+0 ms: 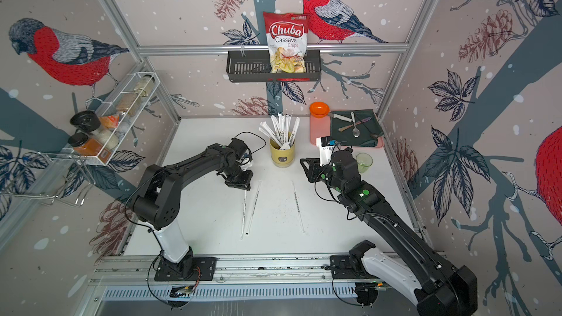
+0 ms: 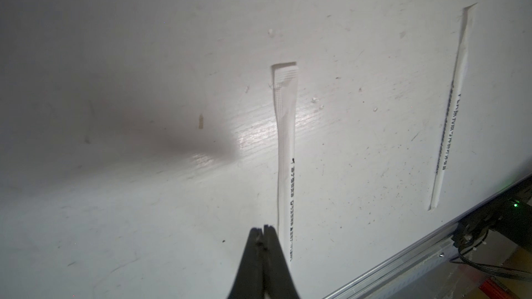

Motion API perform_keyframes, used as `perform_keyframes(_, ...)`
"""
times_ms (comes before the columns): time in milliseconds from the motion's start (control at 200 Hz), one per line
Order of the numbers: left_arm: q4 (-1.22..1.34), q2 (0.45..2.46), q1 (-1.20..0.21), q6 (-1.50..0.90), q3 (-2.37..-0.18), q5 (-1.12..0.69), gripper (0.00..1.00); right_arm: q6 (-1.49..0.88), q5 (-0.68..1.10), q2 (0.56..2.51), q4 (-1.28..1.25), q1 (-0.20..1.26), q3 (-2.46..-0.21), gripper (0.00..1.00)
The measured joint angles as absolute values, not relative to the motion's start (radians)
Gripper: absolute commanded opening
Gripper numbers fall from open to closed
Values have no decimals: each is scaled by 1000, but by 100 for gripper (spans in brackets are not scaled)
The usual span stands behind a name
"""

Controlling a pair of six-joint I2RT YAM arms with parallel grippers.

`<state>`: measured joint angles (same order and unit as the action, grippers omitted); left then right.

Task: Take the straws out of the storage container
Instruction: Place the straw at the center of the board, then pick up the straw from the container.

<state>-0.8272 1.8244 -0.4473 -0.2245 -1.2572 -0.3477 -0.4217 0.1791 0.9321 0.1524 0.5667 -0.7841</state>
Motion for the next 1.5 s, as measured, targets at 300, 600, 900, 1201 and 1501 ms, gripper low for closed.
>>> perform_keyframes(300,-812,1883,-447,-205,-1308,-327,20,-421,179,935,150,558,-775,32)
perform_keyframes(600,-811,1902,-447,-202,-1343,-310,22,-421,179,936,151,554,-775,32)
perform_keyframes(900,-795,1858,-447,-213,-1345,-275,22,-418,179,935,151,550,-775,32)
perform_keyframes(1201,-665,1539,-447,-259,-1299,-211,22,-382,124,1007,166,544,-876,32)
perform_keyframes(1501,-363,1274,-445,-229,-1135,-120,22,-366,87,1283,102,479,-1021,30)
